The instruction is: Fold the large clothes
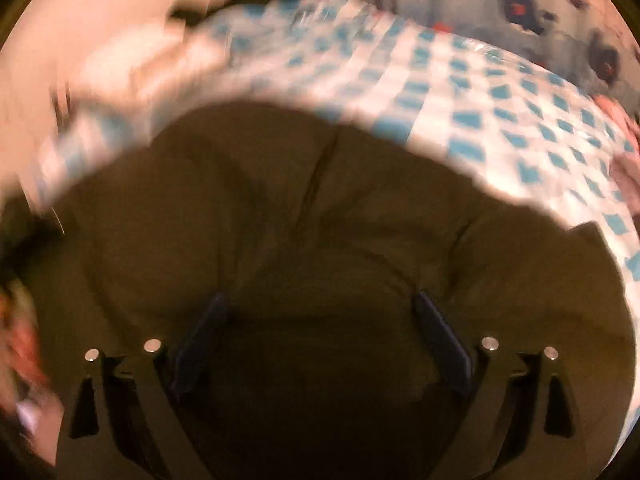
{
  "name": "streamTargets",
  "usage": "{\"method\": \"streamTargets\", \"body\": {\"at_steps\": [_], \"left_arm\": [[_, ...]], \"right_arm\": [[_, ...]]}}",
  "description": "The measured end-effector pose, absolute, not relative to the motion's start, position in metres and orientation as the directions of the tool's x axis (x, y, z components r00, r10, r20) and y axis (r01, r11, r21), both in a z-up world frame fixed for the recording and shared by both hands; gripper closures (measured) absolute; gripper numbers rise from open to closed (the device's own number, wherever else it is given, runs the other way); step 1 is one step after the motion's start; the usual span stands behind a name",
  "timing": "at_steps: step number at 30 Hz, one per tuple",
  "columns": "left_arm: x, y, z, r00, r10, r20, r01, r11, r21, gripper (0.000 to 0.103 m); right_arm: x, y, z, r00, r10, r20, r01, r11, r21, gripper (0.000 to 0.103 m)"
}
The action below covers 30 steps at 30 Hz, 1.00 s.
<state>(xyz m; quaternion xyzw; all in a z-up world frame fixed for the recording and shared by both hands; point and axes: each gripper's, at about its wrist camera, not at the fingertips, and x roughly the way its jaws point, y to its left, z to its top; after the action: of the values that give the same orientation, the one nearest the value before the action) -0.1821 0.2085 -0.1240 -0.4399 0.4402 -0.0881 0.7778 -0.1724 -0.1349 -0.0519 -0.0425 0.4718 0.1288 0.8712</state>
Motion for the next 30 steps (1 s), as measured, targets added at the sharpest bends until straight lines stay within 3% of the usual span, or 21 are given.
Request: {"method": "streamTargets", "body": {"at_steps": [3, 6, 11, 12, 13, 14, 16, 18, 22, 25, 27, 30], "left_arm": [[-0.181, 0.210, -0.123, 0.595, -0.532, -0.602, -0.251, 0.589, -0.768, 0.024], [-0.179, 0.216, -0.126, 0.597, -0.547, -0.587, -0.261, 0.559, -0.787, 0.024], [-0.174, 0.216, -0.129, 0.594, -0.568, -0.570, -0.259, 0.536, -0.803, 0.024], [-0.173, 0.215, -0.128, 0.594, -0.577, -0.561, -0.248, 0.532, -0.810, 0.028], [-0.173, 0.215, -0.127, 0.593, -0.582, -0.556, -0.240, 0.531, -0.812, 0.037], [-0.171, 0.213, -0.124, 0.591, -0.594, -0.545, -0.217, 0.534, -0.817, 0.041], [-0.169, 0.209, -0.113, 0.594, -0.594, -0.543, -0.166, 0.569, -0.805, 0.058], [-0.167, 0.205, -0.100, 0.593, -0.595, -0.542, -0.115, 0.604, -0.789, 0.063], [-0.166, 0.201, -0.086, 0.591, -0.599, -0.540, -0.060, 0.636, -0.770, 0.068], [-0.167, 0.195, -0.075, 0.594, -0.611, -0.523, -0.009, 0.645, -0.764, 0.071], [-0.167, 0.184, -0.064, 0.584, -0.625, -0.517, 0.037, 0.657, -0.753, 0.071], [-0.173, 0.166, -0.035, 0.596, -0.620, -0.509, 0.134, 0.702, -0.699, 0.073]], "right_arm": [[-0.168, -0.133, -0.049, 0.500, 0.177, -0.848, -0.268, 0.963, 0.043, 0.011], [-0.165, -0.141, -0.021, 0.556, 0.205, -0.805, -0.254, 0.965, 0.070, 0.011], [-0.116, -0.144, -0.011, 0.615, 0.048, -0.787, -0.175, 0.982, -0.077, 0.010], [-0.101, -0.142, -0.026, 0.595, -0.019, -0.803, -0.156, 0.978, -0.138, 0.010], [-0.088, -0.141, -0.046, 0.546, -0.050, -0.836, -0.164, 0.972, -0.166, 0.010], [-0.074, -0.139, -0.070, 0.476, -0.034, -0.879, -0.197, 0.970, -0.144, 0.007], [-0.065, -0.144, -0.072, 0.456, -0.023, -0.890, -0.196, 0.973, -0.125, 0.007], [-0.075, -0.150, -0.050, 0.479, 0.011, -0.878, -0.186, 0.978, -0.090, 0.007], [-0.137, -0.147, -0.006, 0.570, 0.085, -0.818, -0.227, 0.972, -0.058, 0.007], [-0.172, -0.116, -0.037, 0.512, 0.048, -0.858, -0.313, 0.940, -0.134, 0.007], [-0.183, -0.104, -0.059, 0.559, -0.002, -0.829, -0.313, 0.926, -0.213, 0.007], [-0.178, -0.113, -0.044, 0.532, 0.033, -0.846, -0.282, 0.949, -0.140, 0.007]]}}
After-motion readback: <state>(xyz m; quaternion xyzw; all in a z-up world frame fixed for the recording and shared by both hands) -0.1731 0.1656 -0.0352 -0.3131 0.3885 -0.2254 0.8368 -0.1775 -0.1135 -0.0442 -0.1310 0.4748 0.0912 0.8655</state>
